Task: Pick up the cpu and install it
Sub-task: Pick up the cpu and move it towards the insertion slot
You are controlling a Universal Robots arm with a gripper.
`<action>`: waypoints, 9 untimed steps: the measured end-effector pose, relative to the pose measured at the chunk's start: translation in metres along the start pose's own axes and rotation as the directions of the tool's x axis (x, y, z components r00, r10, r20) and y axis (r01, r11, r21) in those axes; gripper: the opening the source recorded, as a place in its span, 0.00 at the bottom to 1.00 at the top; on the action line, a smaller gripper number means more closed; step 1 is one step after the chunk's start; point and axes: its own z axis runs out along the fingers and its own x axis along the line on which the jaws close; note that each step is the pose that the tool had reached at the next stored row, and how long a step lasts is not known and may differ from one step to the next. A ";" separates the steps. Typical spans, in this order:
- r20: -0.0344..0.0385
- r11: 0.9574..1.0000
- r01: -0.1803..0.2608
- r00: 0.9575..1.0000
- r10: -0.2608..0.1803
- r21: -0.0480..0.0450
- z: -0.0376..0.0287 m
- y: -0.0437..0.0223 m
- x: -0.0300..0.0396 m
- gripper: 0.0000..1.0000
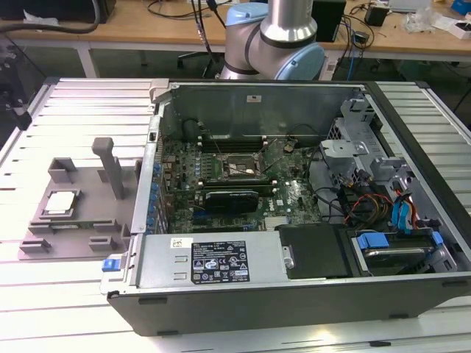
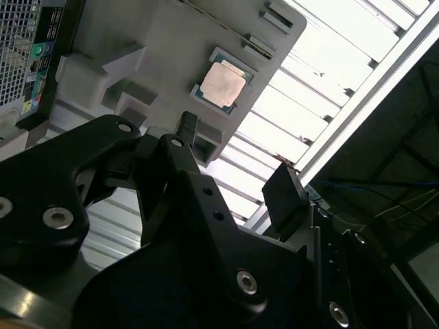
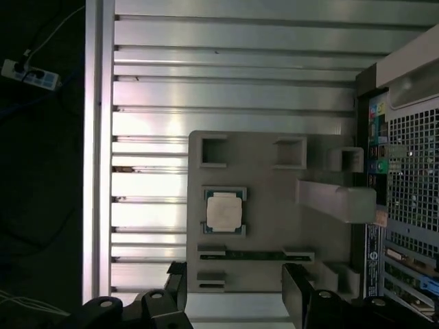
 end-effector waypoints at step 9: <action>0.000 1.000 0.000 1.000 0.000 0.000 0.0237 0.0002 -0.0050 0.66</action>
